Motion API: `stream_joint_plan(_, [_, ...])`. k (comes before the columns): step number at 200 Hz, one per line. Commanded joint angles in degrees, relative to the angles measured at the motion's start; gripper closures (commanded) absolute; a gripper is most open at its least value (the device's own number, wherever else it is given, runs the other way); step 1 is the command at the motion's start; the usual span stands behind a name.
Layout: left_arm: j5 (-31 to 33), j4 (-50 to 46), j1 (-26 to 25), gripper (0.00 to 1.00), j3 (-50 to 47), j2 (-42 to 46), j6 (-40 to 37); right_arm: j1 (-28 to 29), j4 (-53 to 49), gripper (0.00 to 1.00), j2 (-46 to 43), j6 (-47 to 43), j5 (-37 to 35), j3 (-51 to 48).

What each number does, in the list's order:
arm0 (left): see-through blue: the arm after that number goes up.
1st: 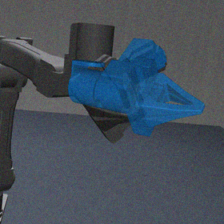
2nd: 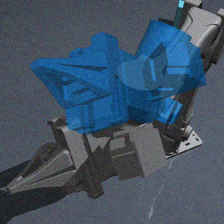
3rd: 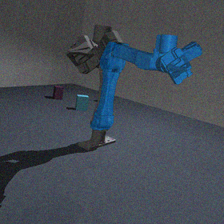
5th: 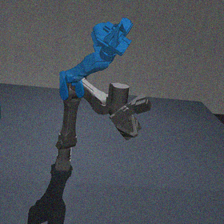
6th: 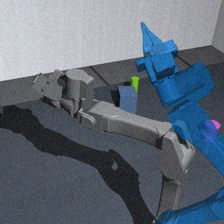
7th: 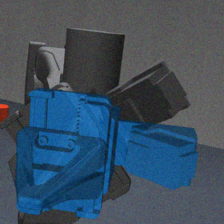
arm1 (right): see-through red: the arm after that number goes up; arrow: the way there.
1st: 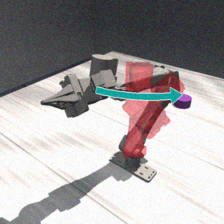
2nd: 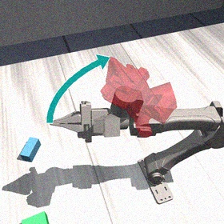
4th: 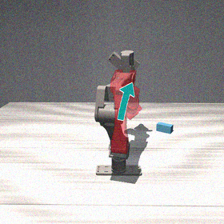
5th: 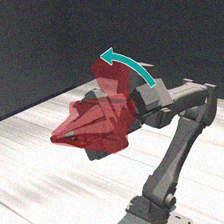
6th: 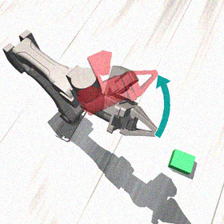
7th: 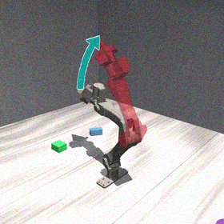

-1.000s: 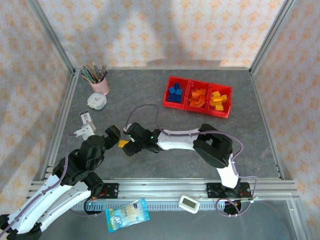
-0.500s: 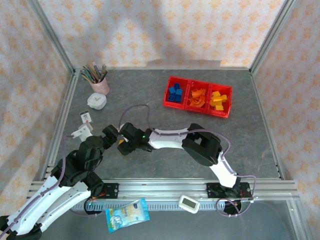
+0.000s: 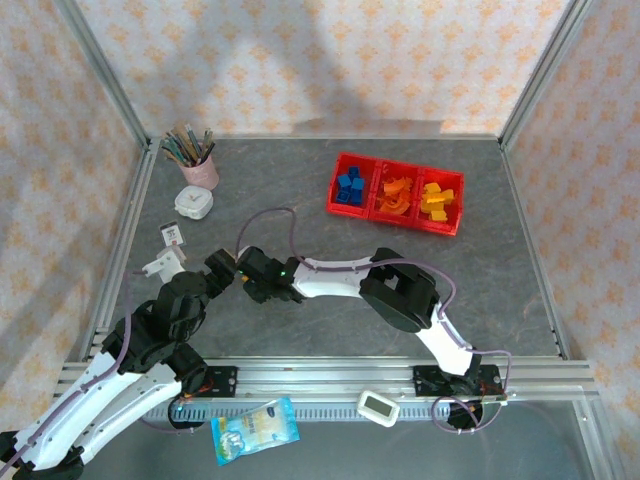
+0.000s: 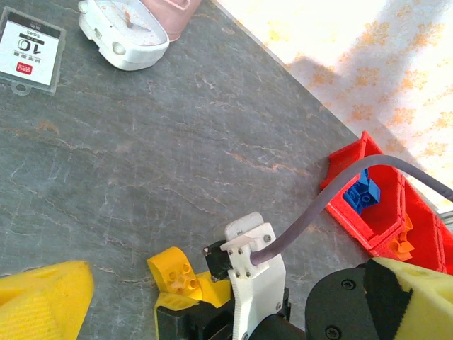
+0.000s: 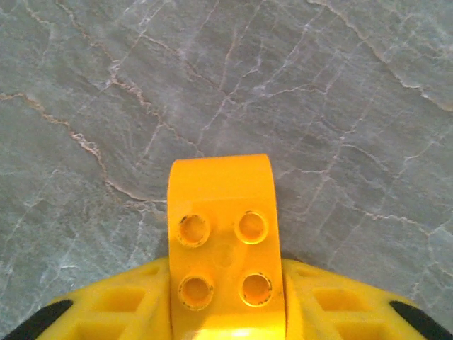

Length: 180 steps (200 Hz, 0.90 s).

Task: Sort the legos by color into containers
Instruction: Pick up the lego from the bottom-left of the table, then place the lego in the container.

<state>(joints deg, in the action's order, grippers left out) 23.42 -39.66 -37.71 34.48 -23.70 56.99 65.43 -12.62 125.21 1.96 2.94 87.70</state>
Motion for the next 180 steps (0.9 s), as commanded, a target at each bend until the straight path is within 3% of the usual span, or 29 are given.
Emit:
stream_joint_plan(1, [0.6,0.8,0.4,0.01,1.2,-0.2,-0.8,0.6,-0.2,0.68,-2.0,1.3,-0.1,-1.7])
stream_joint_plan(55, [-2.1,4.8,0.4,0.01,2.4,-3.1,-3.8,-0.8,0.6,0.75,-10.6,6.1,-3.0,-9.0])
stream_joint_plan(95, [-6.1,11.0,0.4,0.01,2.7,-7.4,-7.1,-6.6,1.0,0.78,-21.4,11.9,-3.6,-18.5])
stream_joint_plan(136, [-11.3,20.2,0.4,0.01,2.0,-13.1,-9.7,-15.8,-1.4,0.78,-32.9,16.5,-6.5,-25.6])
stream_joint_plan(180, [-18.3,32.3,0.4,0.01,1.8,-22.0,-13.1,-32.2,-3.4,0.79,-41.1,19.7,-8.2,-27.8])
